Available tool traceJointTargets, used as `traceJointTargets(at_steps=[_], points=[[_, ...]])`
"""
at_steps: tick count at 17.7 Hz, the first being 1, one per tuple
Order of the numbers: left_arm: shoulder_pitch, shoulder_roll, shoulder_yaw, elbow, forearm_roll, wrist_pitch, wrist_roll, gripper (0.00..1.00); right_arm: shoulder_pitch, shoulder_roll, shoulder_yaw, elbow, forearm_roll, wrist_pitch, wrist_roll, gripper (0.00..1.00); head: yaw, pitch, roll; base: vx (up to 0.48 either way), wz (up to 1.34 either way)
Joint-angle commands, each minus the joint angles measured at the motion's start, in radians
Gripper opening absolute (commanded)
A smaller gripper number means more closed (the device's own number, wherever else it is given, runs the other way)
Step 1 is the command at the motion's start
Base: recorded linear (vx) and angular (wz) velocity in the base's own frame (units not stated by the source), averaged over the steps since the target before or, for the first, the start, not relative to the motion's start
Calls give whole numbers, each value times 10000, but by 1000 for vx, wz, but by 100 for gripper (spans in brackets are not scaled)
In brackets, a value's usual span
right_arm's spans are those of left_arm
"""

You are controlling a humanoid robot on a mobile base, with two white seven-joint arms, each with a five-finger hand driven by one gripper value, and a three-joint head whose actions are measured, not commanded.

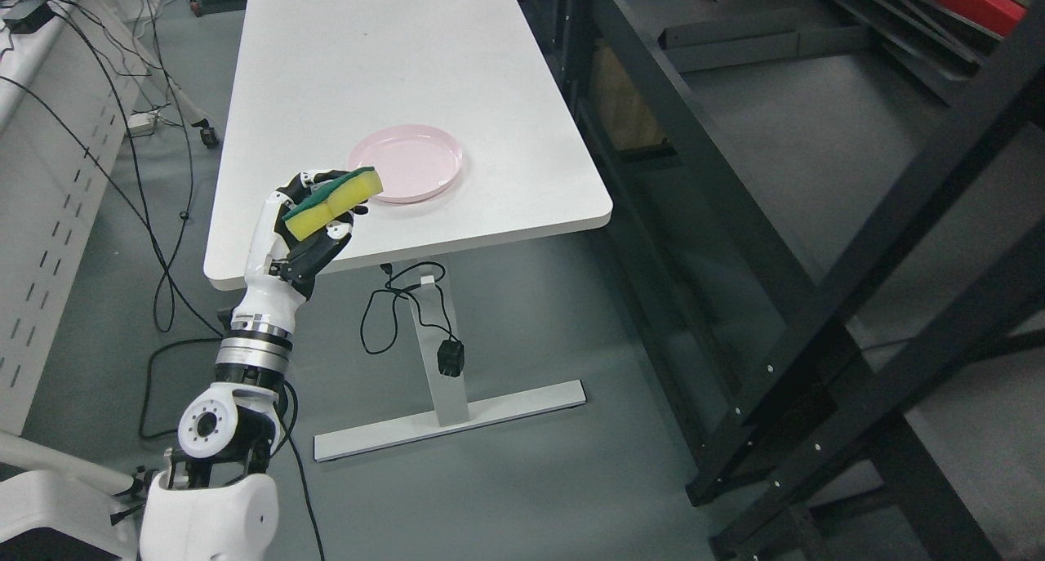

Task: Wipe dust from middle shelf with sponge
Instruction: 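Hold the sponge raised in the left hand while turning toward the shelves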

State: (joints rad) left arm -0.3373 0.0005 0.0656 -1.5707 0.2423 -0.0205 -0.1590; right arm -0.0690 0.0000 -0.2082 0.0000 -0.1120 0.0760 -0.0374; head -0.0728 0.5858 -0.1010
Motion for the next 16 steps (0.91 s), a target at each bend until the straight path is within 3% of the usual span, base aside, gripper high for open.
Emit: traceJointTargets(at_steps=[1, 9, 16], points=[[-17, 169, -119, -246, 0, -86, -20, 2, 0, -175, -4, -174, 0, 7, 6, 100, 0, 0, 0, -235, -426], [365, 169, -547, -384, -15, -470, -800, 2, 0, -175, -4, -174, 0, 7, 6, 100, 0, 0, 0, -257, -472], [490, 169, -2985, -262, -839, -1053, -971, 2, 0, -175, -4, -174, 0, 7, 6, 100, 0, 0, 0, -216, -590]])
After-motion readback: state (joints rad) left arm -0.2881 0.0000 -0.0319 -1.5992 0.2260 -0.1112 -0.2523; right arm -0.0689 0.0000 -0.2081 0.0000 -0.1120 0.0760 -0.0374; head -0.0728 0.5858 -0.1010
